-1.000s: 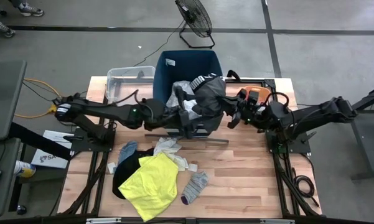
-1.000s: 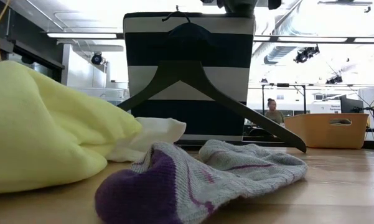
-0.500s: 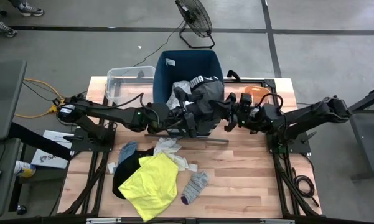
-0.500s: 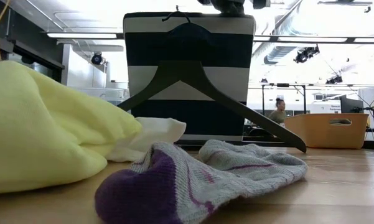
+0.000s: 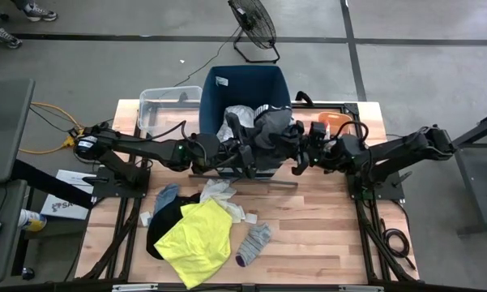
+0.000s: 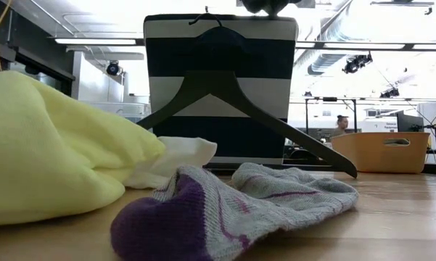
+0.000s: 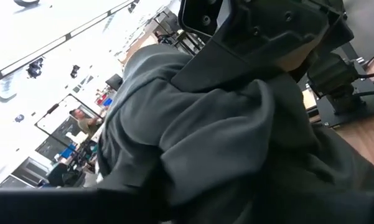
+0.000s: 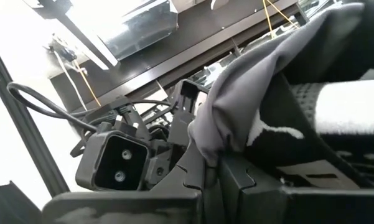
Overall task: Pick & Place Cloths
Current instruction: Put the grey boxer into the transparent container
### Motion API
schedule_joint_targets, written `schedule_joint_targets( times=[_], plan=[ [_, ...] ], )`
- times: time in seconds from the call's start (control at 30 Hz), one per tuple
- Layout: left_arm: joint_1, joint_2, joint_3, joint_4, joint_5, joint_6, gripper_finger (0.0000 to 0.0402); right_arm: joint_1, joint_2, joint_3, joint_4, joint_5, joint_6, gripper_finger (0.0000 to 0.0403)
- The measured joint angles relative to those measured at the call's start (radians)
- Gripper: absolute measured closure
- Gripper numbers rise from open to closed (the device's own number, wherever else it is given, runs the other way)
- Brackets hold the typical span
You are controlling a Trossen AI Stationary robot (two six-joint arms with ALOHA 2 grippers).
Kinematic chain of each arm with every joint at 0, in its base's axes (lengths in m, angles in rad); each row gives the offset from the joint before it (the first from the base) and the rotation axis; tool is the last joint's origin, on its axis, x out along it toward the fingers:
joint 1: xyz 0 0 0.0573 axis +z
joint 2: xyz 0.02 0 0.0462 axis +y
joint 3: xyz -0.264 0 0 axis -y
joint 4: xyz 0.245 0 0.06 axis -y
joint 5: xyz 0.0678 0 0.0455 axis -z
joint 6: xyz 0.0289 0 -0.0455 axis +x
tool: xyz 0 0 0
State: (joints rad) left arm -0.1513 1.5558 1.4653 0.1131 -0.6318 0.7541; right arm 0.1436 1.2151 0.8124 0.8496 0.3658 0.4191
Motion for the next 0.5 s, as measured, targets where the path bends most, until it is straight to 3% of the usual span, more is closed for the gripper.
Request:
schedule_joint_targets(
  times=[0.23, 0.37, 0.5],
  plan=[
    [0.0, 0.0, 0.0, -0.002, -0.003, -0.008, 0.0379, 0.0, -0.001, 0.0, 0.0, -0.002, -0.004, 0.0398],
    [0.0, 0.0, 0.0, -0.002, -0.004, -0.05, 0.0381, 0.0, -0.001, 0.0, 0.0, -0.003, -0.005, 0.0396],
    [-0.001, -0.012, -0.001, -0.013, -0.003, -0.052, 0.0387, 0.0, -0.001, 0.0, -0.003, -0.048, -0.009, 0.0367]
  ],
)
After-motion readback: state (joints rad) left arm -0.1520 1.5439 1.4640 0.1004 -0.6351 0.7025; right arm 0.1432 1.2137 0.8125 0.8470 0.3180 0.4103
